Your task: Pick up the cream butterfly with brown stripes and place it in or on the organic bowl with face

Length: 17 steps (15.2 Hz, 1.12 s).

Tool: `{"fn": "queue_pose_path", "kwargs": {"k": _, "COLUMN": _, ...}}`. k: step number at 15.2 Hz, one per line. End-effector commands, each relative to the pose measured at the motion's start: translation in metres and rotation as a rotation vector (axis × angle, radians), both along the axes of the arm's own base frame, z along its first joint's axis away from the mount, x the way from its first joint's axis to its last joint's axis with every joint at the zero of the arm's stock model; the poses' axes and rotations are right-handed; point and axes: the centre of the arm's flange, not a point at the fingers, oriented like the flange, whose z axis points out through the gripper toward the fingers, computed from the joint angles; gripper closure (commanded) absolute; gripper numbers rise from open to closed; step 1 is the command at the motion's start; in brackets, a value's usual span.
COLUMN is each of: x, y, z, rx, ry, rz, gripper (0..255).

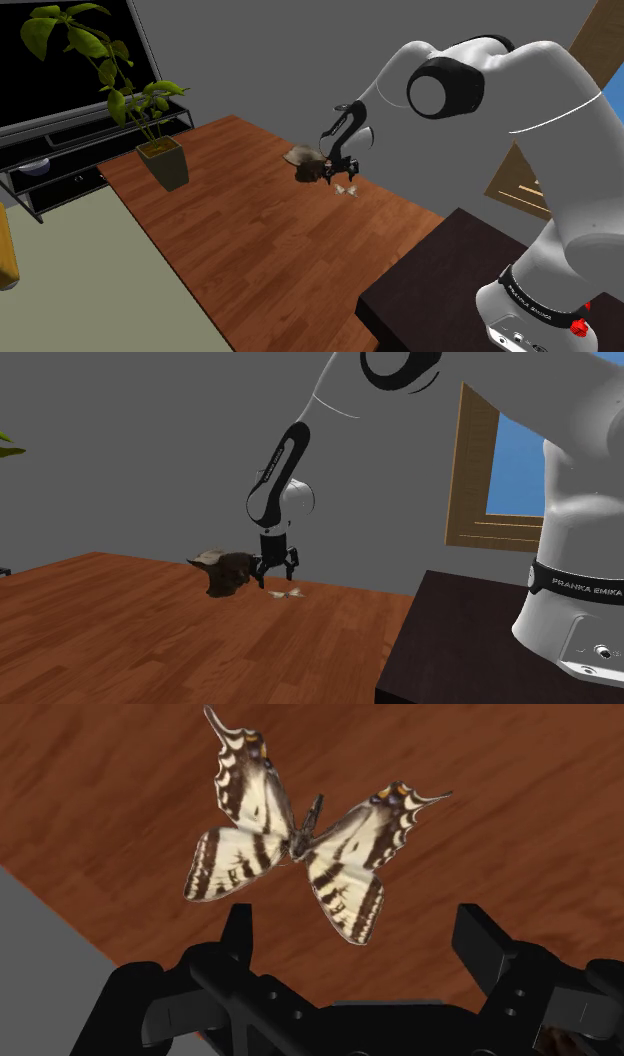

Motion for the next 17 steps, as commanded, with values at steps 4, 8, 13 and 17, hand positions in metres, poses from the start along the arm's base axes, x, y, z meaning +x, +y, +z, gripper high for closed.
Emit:
{"fn": "queue_pose_path", "kwargs": {"k": 4, "x": 0.001, "y": -0.003, "z": -0.026, "rx": 0.004, "ry": -0.001, "rz": -0.027, "gripper": 0}}
{"fn": "queue_pose_path", "kwargs": {"k": 8, "x": 0.001, "y": -0.003, "z": -0.029, "rx": 0.004, "ry": -0.001, "rz": -0.027, "gripper": 0}}
{"fn": "queue_pose_path", "kwargs": {"k": 13, "x": 0.001, "y": -0.003, "z": -0.029, "rx": 0.004, "ry": -0.001, "rz": -0.027, "gripper": 255}}
{"fn": "queue_pose_path", "kwargs": {"k": 17, "x": 0.003, "y": -0.003, "z": -0.03, "rx": 0.004, "ry": -0.001, "rz": -0.027, "gripper": 255}}
